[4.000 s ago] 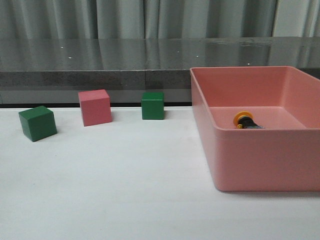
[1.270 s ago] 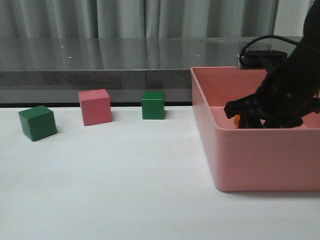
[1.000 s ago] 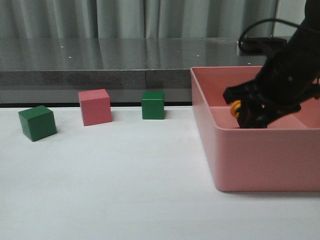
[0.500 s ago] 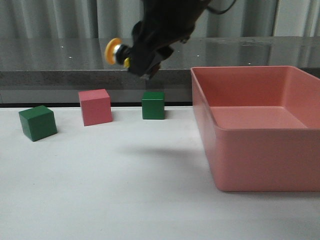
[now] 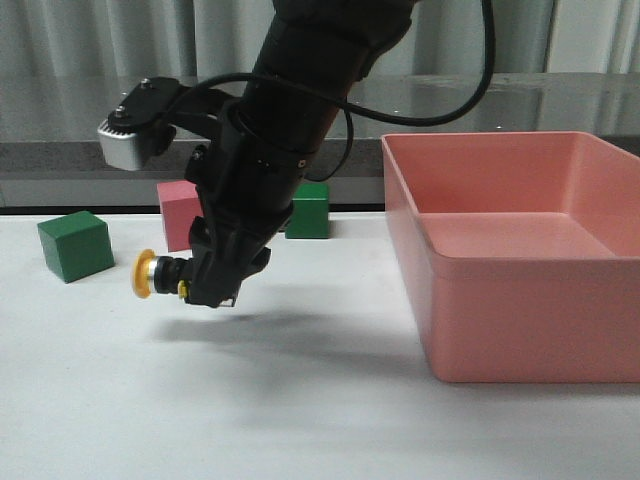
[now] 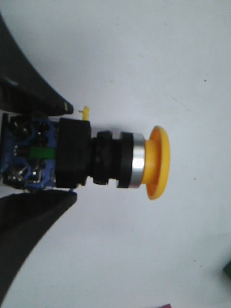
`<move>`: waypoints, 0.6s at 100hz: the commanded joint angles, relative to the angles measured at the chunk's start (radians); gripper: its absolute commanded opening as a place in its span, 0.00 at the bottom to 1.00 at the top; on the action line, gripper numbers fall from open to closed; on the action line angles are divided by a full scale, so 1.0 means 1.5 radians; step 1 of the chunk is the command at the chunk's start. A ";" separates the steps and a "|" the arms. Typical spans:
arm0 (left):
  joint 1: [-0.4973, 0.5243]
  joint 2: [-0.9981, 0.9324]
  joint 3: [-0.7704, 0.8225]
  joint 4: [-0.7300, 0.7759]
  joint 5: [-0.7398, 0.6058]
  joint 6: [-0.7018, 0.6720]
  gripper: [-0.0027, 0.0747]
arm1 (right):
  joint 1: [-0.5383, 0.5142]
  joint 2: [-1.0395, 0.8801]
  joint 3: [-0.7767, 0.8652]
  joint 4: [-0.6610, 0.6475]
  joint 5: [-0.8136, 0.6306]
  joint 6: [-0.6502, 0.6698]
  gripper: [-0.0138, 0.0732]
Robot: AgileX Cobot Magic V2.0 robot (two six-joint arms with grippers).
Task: Place and stand button with both arms
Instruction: 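Lift the button out of the bin and lower it onto the table, then release the button on its side and withdraw the right gripper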
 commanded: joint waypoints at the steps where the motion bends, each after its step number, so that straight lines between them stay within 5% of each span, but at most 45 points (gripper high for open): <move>1: 0.003 -0.019 0.030 -0.005 -0.052 -0.004 0.01 | 0.001 -0.037 -0.025 0.019 -0.015 -0.011 0.50; 17: 0.003 -0.019 0.030 -0.005 -0.052 -0.004 0.01 | 0.001 -0.036 -0.025 0.019 -0.022 -0.011 0.81; 35: 0.003 -0.019 0.030 -0.005 -0.052 -0.004 0.01 | 0.001 -0.045 -0.025 0.019 -0.005 -0.001 0.80; 49: 0.003 -0.019 0.030 -0.005 -0.052 -0.004 0.01 | -0.001 -0.086 -0.025 0.019 0.027 0.077 0.62; 60: 0.003 -0.019 0.030 -0.005 -0.052 -0.004 0.01 | -0.007 -0.135 -0.025 0.018 0.053 0.133 0.29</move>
